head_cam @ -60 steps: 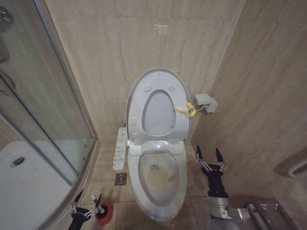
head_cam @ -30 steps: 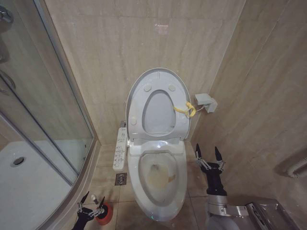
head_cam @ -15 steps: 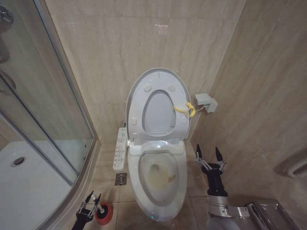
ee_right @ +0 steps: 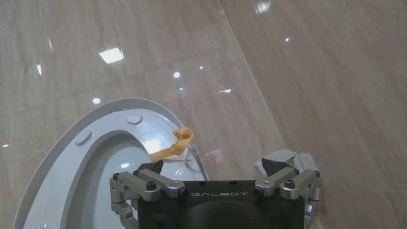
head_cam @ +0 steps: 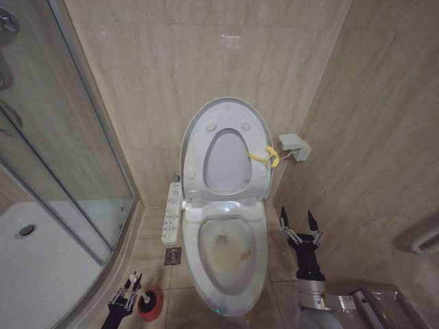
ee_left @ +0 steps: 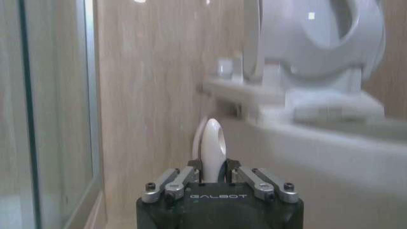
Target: Open the toilet lid, clean the toilet bowl with a toilet brush, close the toilet lid, and flush.
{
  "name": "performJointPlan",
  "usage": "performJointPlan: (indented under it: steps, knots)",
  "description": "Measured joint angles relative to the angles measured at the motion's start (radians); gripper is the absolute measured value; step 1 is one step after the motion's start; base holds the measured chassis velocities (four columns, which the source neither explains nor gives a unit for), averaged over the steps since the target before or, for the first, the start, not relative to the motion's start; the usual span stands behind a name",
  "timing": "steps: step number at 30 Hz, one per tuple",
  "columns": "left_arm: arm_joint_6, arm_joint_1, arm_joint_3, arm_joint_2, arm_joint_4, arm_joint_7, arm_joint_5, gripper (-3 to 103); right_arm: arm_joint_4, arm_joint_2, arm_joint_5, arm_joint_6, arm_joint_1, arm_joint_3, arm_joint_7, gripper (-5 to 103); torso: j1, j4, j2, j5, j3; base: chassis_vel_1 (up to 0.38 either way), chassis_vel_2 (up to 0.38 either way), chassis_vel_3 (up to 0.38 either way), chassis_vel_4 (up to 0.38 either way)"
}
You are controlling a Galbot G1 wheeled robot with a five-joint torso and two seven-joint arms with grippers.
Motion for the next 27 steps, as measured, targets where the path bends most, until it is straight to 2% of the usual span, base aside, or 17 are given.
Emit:
performJointPlan:
  steps: [1,3,4,5,6,8,9,12,13,14,17,18,22,23,24,25,27]
  knots:
    - [0.0,0.0,0.0,0.0,0.0,0.0,0.0,23,0.0,0.0,0.0,0.0,0.0,0.0,0.0,100,0.0,0.0,0.0,0.0,0.0,0.0,0.0,0.0,0.0]
    - [0.001,0.051,0.004,0.005,-0.104,-0.047,-0.015,23,-0.002,0.001,0.0,0.0,0.001,-0.001,-0.001,100,0.0,0.0,0.0,-0.0001,0.0,0.0,0.0,0.0,0.0]
    - [0.001,0.051,0.004,0.005,-0.104,-0.047,-0.015,23,-0.002,0.001,0.0,0.0,0.001,-0.001,-0.001,100,0.0,0.0,0.0,-0.0001,0.0,0.0,0.0,0.0,0.0]
    - [0.002,0.077,0.006,0.009,-0.156,-0.077,-0.015,23,-0.002,0.001,0.0,0.0,0.002,-0.001,-0.002,100,0.0,0.0001,0.0,0.0,0.0,0.0,0.0,0.0,0.0]
    - [0.017,0.133,0.008,0.018,-0.26,-0.132,-0.014,23,-0.005,0.001,0.0,0.0,0.002,-0.001,-0.003,100,0.0,0.0001,0.0,0.0001,0.0,0.0,0.0,0.0,0.0]
    - [0.051,0.197,0.008,0.025,-0.379,-0.198,-0.005,23,-0.006,0.0,0.0,0.001,0.003,-0.001,-0.004,100,0.0,0.0002,0.0,0.0,0.0,0.0,0.0,0.0,0.0]
    - [0.051,0.197,0.008,0.025,-0.379,-0.198,-0.005,23,-0.006,0.0,0.0,0.001,0.003,-0.001,-0.004,100,0.0,0.0002,0.0,0.0,0.0,0.0,0.0,0.0,0.0]
    - [0.126,0.281,0.005,0.034,-0.555,-0.354,0.016,23,-0.007,0.002,0.0,0.002,0.003,-0.003,-0.007,100,0.0,0.0002,0.0,0.0,0.0,0.0,0.0,0.0,0.0]
    - [0.166,0.312,0.003,0.037,-0.643,-0.439,0.024,23,-0.007,0.003,0.0,0.002,0.004,-0.006,-0.008,100,0.0,0.0002,0.0,0.0002,0.0,0.0,0.0,0.0,0.0]
    - [0.166,0.312,0.003,0.037,-0.643,-0.439,0.024,23,-0.007,0.003,0.0,0.002,0.004,-0.006,-0.008,100,0.0,0.0002,0.0,0.0002,0.0,0.0,0.0,0.0,0.0]
    - [0.273,0.359,-0.001,0.039,-0.827,-0.613,0.067,23,-0.006,0.002,-0.001,0.002,0.005,-0.01,-0.009,100,0.0,0.0,0.0,0.0002,0.0,0.0,0.0,0.0,0.0]
    - [0.273,0.359,-0.001,0.039,-0.827,-0.613,0.067,23,-0.006,0.002,-0.001,0.002,0.005,-0.01,-0.009,100,0.0,0.0,0.0,0.0002,0.0,0.0,0.0,0.0,0.0]
    - [0.423,0.397,0.0,0.042,-1.014,-0.799,0.098,23,-0.004,-0.005,-0.002,0.001,0.008,-0.011,-0.01,100,0.0,0.0001,0.0,0.0,0.0,0.0,0.0,0.0,0.0]
    - [0.45,0.405,0.002,0.044,-1.052,-0.831,0.098,23,-0.003,-0.006,-0.002,0.001,0.008,-0.012,-0.01,100,0.0,0.0,0.0,0.0001,0.0,0.0,0.0,0.0,0.0]
    - [0.45,0.405,0.002,0.044,-1.052,-0.831,0.098,23,-0.003,-0.006,-0.002,0.001,0.008,-0.012,-0.01,100,0.0,0.0,0.0,0.0001,0.0,0.0,0.0,0.0,0.0]
    - [0.493,0.417,0.002,0.047,-1.12,-0.876,0.096,23,-0.002,-0.01,-0.002,0.0,0.009,-0.013,-0.009,100,0.0,0.0001,0.0,0.0,0.0,0.0,0.0,0.0,0.0]
    - [0.545,0.434,-0.001,0.058,-1.25,-0.916,0.078,23,-0.001,-0.016,-0.002,-0.001,0.01,-0.013,-0.009,100,0.0,0.0002,0.0,0.0002,0.0,0.0,0.0,0.0,0.0]
